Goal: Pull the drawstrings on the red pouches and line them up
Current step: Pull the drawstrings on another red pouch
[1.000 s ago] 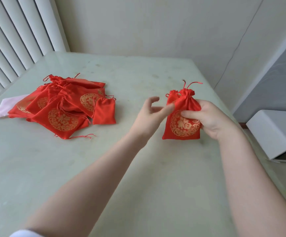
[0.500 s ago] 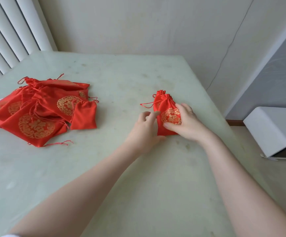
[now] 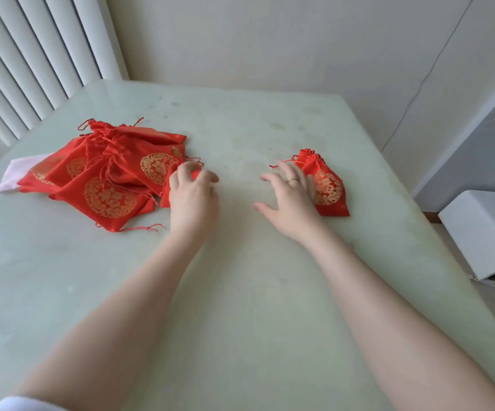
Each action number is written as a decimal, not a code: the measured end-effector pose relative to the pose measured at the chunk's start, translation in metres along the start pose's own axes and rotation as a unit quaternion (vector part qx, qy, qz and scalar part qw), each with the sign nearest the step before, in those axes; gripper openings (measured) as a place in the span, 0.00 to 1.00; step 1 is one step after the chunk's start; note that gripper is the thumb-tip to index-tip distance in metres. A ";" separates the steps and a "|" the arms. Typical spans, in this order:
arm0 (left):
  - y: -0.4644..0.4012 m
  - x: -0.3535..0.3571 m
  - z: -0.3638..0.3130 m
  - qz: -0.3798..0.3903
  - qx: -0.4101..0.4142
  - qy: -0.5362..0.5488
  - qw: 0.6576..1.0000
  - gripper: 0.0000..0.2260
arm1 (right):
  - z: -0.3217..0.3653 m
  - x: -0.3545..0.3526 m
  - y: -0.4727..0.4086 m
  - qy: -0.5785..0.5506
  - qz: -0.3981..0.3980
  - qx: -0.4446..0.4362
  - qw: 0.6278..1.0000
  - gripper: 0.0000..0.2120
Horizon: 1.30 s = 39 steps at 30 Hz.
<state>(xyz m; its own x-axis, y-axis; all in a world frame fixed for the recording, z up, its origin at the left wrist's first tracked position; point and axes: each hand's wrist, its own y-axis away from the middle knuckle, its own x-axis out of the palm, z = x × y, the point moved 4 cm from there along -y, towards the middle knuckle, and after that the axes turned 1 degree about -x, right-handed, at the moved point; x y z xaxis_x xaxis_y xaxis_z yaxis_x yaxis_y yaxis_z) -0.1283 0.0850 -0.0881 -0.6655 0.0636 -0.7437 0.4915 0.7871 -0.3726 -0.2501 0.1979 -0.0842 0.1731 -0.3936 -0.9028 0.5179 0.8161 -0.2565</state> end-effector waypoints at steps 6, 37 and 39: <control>-0.003 -0.030 0.050 -0.017 -0.116 0.006 0.993 0.17 | 0.063 0.040 -0.011 -0.059 0.076 -0.011 0.995 0.20; 0.023 -0.044 0.010 0.152 -0.033 0.321 0.934 0.09 | 0.079 0.001 0.021 -0.547 -0.020 0.129 0.827 0.11; 0.025 -0.045 0.009 0.167 -0.036 0.321 0.932 0.09 | 0.084 0.000 0.024 -0.531 -0.002 0.125 0.838 0.08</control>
<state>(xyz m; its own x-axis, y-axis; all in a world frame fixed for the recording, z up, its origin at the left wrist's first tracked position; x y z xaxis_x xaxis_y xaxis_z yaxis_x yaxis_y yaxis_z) -0.0807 0.0962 -0.0692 -0.6920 0.6479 -0.3182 0.7079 0.6954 -0.1235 -0.1678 0.1819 -0.0611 0.7502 -0.6592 -0.0515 0.6568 0.7519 -0.0576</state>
